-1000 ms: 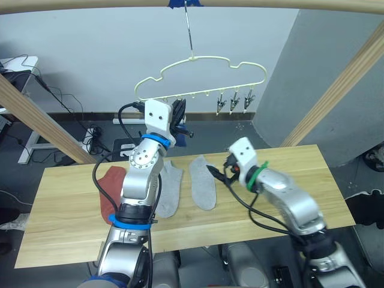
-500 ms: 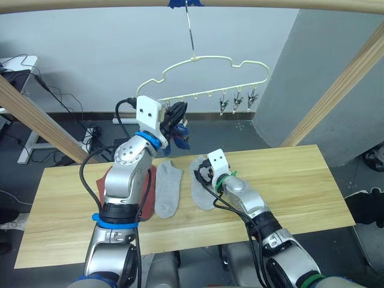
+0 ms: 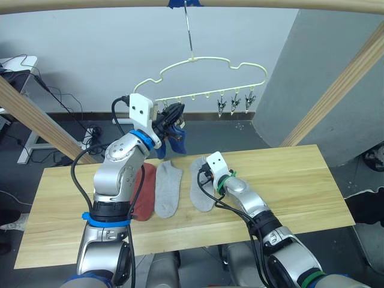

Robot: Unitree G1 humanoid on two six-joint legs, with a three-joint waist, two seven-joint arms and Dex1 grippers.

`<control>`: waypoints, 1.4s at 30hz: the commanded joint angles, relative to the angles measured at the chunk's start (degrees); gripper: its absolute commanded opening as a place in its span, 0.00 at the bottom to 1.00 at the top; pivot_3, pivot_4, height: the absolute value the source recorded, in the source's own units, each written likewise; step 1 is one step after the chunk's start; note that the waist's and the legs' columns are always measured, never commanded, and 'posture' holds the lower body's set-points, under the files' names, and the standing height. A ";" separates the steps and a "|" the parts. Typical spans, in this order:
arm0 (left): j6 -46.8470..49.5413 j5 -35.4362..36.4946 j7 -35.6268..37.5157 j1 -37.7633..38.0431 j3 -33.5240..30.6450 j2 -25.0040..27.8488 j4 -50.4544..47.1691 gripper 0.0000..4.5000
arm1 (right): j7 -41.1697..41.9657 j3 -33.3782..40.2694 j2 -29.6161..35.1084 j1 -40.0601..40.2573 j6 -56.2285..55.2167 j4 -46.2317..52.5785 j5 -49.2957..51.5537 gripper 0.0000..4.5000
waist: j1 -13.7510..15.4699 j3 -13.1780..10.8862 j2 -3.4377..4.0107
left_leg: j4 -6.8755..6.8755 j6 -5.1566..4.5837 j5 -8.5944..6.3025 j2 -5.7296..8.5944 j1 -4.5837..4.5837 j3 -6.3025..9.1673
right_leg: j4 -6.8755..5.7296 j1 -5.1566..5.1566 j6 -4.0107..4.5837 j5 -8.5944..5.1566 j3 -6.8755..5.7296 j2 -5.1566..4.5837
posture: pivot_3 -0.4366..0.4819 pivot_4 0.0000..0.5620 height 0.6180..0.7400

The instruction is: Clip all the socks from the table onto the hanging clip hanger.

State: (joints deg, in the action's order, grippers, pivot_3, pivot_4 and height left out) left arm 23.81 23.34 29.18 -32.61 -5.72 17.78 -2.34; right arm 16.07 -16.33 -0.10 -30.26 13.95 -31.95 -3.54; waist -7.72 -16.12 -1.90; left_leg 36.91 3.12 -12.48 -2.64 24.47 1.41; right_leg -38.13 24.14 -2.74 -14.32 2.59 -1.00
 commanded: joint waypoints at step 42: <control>3.47 4.16 3.63 0.22 -0.18 1.40 -2.54 0.00 | 15.56 -4.93 12.70 -10.91 -13.38 23.24 -8.82 0.00 | -0.15 0.00 0.00 | 0.02 0.00 0.00 0.02 0.00 0.01 | -0.04 0.01 0.01 0.01 -0.01 -0.04 | 0.26 0.46 1.00</control>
State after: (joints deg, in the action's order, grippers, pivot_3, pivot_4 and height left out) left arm 27.27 26.88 32.18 -32.79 -5.98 18.85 -2.42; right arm 32.25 -22.75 12.97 -40.05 1.75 -10.67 -12.81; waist -7.86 -16.12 -1.90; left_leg 36.93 3.12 -12.48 -2.62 24.47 1.41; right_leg -38.16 24.14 -2.73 -14.30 2.58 -1.04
